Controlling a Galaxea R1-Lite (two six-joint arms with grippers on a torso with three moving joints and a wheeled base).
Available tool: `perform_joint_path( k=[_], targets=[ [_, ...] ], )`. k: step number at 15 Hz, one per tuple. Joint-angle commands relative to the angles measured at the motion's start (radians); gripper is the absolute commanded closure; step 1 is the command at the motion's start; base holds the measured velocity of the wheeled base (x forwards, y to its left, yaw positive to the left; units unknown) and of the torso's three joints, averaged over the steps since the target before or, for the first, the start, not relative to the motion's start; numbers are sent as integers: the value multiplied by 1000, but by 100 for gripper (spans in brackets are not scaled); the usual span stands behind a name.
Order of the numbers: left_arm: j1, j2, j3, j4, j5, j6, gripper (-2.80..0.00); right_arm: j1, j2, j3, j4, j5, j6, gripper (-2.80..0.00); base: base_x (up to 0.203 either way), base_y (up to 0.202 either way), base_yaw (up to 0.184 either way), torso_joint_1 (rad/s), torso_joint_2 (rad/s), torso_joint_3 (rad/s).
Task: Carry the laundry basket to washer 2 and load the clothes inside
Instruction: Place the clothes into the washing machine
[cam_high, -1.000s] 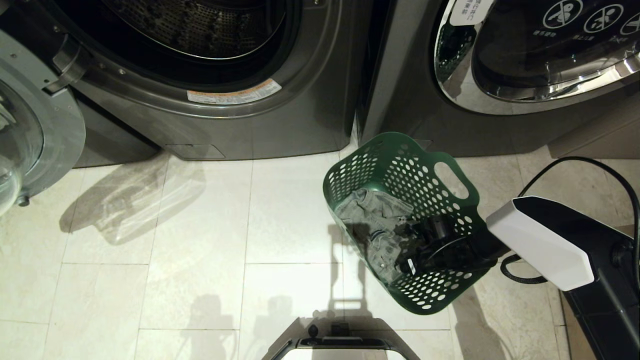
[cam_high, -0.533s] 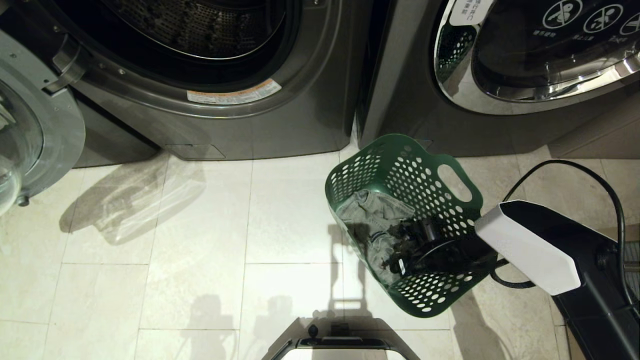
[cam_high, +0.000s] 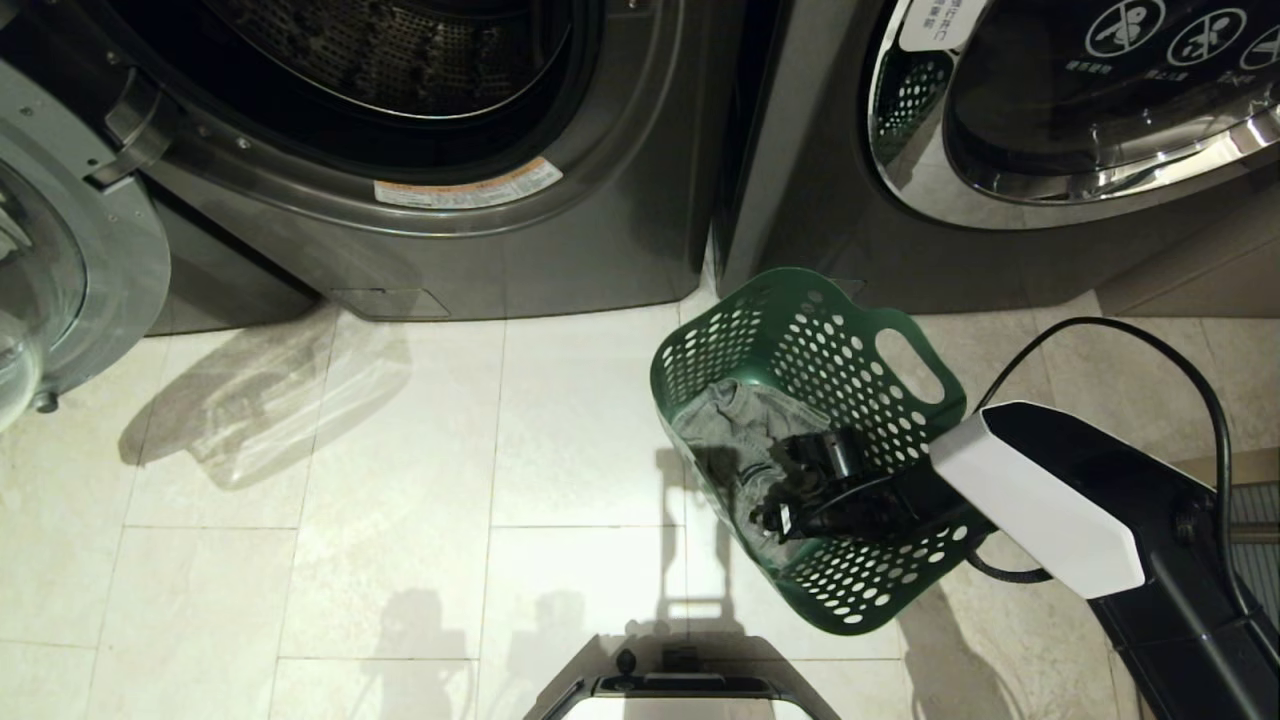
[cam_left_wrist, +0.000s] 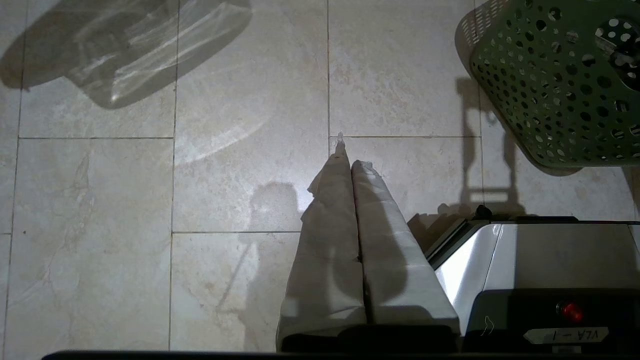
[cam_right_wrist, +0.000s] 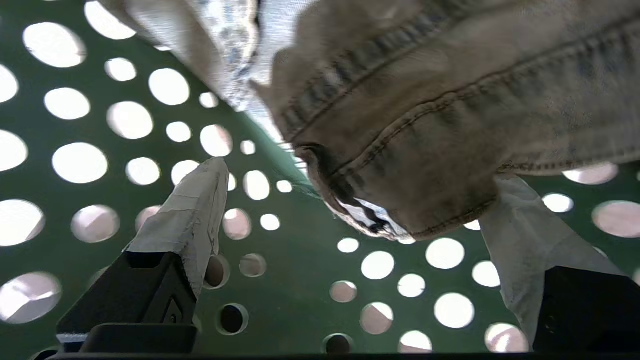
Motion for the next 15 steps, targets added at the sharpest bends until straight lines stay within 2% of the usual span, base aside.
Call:
perform_joint_path(
  k=[1,3,6,14,15],
  targets=[
    [0,-2,2,0,0,0,0,1,-5,1,-2,-2,3,-280,0,0,0,0,0,0],
    [0,-2,2,0,0,0,0,1,-10,0,-5,-2,26,-280,0,0,0,0,0,0],
    [0,-2,2,0,0,0,0,2,-11,-33,-8,0,104,-280,0,0,0,0,0,0],
    [0,-2,2,0,0,0,0,28,-19,-18,-27,0,109,-280,0,0,0,0,0,0],
    [0,-2,2,0,0,0,0,32,-19,-17,-26,0,114,0,0,0,0,0,0,0]
  ],
)
